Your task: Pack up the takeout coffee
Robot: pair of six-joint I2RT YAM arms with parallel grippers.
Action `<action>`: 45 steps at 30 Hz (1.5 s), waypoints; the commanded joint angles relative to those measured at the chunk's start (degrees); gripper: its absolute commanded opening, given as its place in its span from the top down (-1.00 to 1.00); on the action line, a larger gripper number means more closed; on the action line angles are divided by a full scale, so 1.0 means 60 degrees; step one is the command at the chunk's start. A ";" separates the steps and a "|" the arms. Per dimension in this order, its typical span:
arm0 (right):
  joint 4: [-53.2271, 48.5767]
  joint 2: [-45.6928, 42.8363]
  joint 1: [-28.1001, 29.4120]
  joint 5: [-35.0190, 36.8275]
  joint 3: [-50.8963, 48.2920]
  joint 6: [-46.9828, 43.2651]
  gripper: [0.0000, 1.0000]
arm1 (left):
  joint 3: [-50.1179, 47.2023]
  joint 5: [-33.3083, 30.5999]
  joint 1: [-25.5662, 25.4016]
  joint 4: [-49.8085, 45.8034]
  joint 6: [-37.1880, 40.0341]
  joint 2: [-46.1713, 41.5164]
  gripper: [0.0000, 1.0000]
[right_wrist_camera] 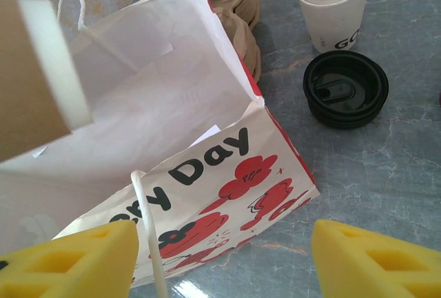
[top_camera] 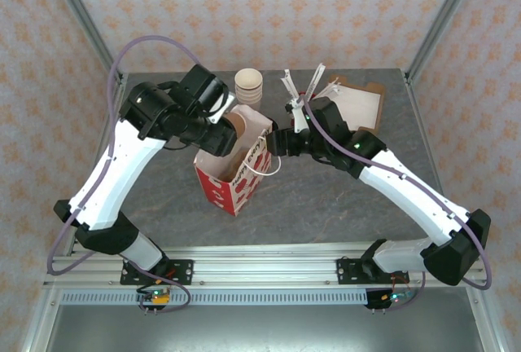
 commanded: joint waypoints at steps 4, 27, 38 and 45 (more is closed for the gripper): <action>-0.0325 -0.0115 0.0063 0.0243 0.0392 -0.0126 -0.36 | 0.0867 -0.0786 0.0325 0.0137 0.0103 -0.0355 0.30; 0.0269 -0.0219 0.0049 -0.0461 -0.0268 -0.0393 -0.39 | -0.6158 0.1572 0.6468 0.1910 0.0365 -0.1006 0.29; 0.0387 -0.0583 0.0005 -0.0606 -0.0640 -0.0714 -0.43 | -0.6613 0.2290 0.6809 0.1818 0.0533 0.0949 0.27; 0.0478 -0.0743 -0.0083 -0.0725 -0.0794 -0.0735 -0.43 | -0.6259 0.2352 0.6887 0.1662 0.0673 0.2045 0.24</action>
